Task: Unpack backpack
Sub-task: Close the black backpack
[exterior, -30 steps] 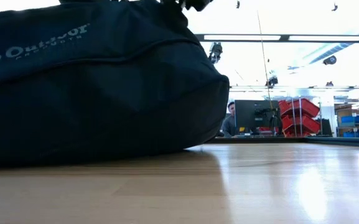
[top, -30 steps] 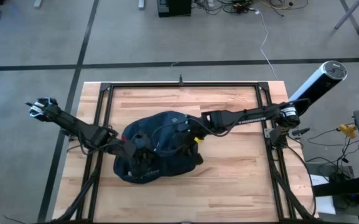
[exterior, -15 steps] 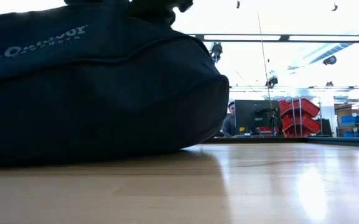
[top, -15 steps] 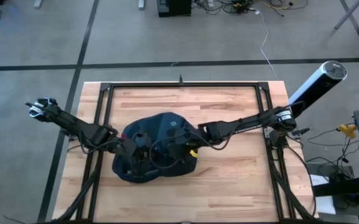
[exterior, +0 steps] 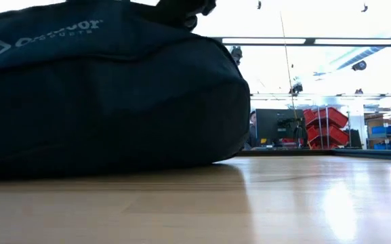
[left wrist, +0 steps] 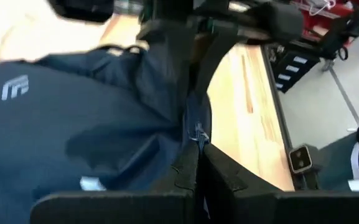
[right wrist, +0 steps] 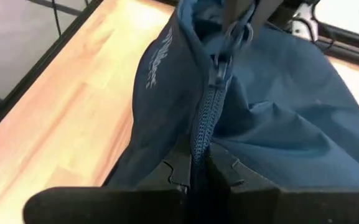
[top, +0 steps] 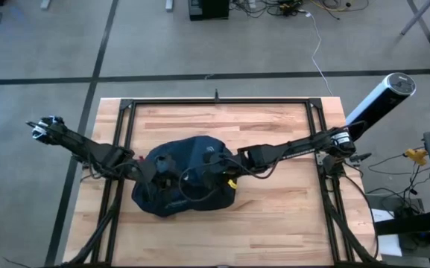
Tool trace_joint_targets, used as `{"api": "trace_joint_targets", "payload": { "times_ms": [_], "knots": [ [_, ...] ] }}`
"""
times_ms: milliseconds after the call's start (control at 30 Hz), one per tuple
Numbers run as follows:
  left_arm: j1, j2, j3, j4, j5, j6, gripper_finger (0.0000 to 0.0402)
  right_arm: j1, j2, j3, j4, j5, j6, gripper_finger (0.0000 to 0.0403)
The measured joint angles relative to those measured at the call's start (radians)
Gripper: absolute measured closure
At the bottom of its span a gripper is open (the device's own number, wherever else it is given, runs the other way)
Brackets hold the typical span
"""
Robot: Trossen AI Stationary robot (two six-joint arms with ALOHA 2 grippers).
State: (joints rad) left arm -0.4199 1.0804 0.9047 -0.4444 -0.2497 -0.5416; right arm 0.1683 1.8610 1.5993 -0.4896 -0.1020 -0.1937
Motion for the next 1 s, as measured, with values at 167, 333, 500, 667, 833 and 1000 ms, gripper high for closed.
{"api": "trace_joint_targets", "payload": {
  "times_ms": [167,333,500,667,833,1000],
  "knots": [
    [-0.018,0.005,0.0,-0.126,0.004,-0.099,0.0401,0.0,-0.003,-0.002,-0.059,0.042,-0.016,0.0402],
    [-0.043,-0.003,0.0,-0.262,0.004,-0.206,0.0401,0.0,-0.057,-0.003,-0.186,0.077,-0.032,0.0402],
    [-0.064,-0.004,0.0,-0.288,0.004,-0.251,0.0401,0.0,-0.125,-0.011,-0.447,0.103,-0.017,0.0403],
    [-0.081,-0.003,0.0,-0.288,-0.006,-0.272,0.0401,0.001,-0.283,-0.164,-0.502,0.108,0.058,0.0403],
    [-0.083,0.006,0.001,-0.237,-0.041,-0.269,0.0401,-0.012,-0.523,-0.411,-0.484,0.204,0.139,0.0403],
    [-0.073,0.079,0.001,0.021,-0.038,-0.112,0.0401,-0.025,-0.727,-0.593,-0.325,0.241,0.21,0.038]
  ]
}}
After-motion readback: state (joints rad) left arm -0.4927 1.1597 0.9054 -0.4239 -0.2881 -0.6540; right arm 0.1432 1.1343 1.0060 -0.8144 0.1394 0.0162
